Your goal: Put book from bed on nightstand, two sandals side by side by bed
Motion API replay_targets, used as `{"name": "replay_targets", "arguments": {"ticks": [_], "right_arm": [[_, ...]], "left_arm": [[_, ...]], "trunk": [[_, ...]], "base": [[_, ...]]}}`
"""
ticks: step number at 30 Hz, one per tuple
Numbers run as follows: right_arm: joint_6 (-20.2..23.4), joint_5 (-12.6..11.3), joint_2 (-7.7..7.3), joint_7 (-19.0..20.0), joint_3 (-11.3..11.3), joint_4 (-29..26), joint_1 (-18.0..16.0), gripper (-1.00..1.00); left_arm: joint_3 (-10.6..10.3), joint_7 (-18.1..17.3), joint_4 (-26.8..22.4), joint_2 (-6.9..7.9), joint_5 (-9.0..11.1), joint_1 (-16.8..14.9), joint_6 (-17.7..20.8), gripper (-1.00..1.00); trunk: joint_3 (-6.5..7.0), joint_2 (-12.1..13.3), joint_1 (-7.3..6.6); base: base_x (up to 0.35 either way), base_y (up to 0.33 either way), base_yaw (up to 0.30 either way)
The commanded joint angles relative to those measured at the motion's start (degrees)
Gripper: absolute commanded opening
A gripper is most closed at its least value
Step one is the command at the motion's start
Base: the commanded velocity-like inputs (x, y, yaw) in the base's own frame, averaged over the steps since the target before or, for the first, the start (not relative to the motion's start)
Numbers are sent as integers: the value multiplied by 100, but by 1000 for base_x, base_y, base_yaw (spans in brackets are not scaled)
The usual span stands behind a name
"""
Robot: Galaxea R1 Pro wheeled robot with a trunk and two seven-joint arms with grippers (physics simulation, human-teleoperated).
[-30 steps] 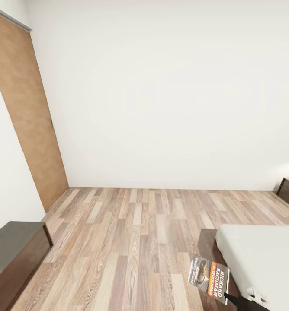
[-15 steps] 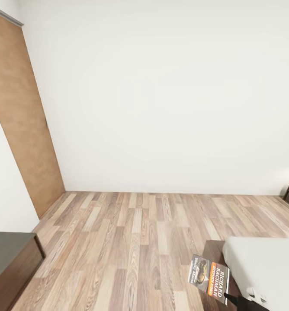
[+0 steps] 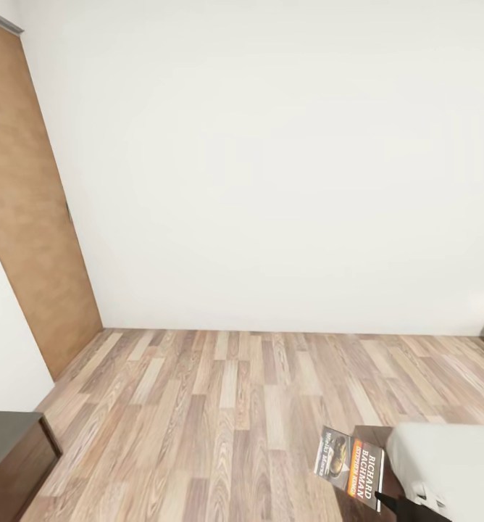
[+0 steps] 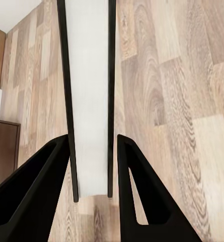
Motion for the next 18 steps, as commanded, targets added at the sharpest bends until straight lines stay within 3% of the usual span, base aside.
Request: {"name": "replay_targets", "arguments": {"ticks": [1,18], "right_arm": [[61,-48,-2,16,-33,-4,-4,-100],[67,-48,-1,16,-33,-4,-4,-100]], "left_arm": [[49,-20,3,1,-46,-4,-16,100],[53,-23,11,10,-37,-4,-17,100]], "trunk": [[-7,-4,4],[-7,-4,4]], "base": [[330,0,0],[330,0,0]]}}
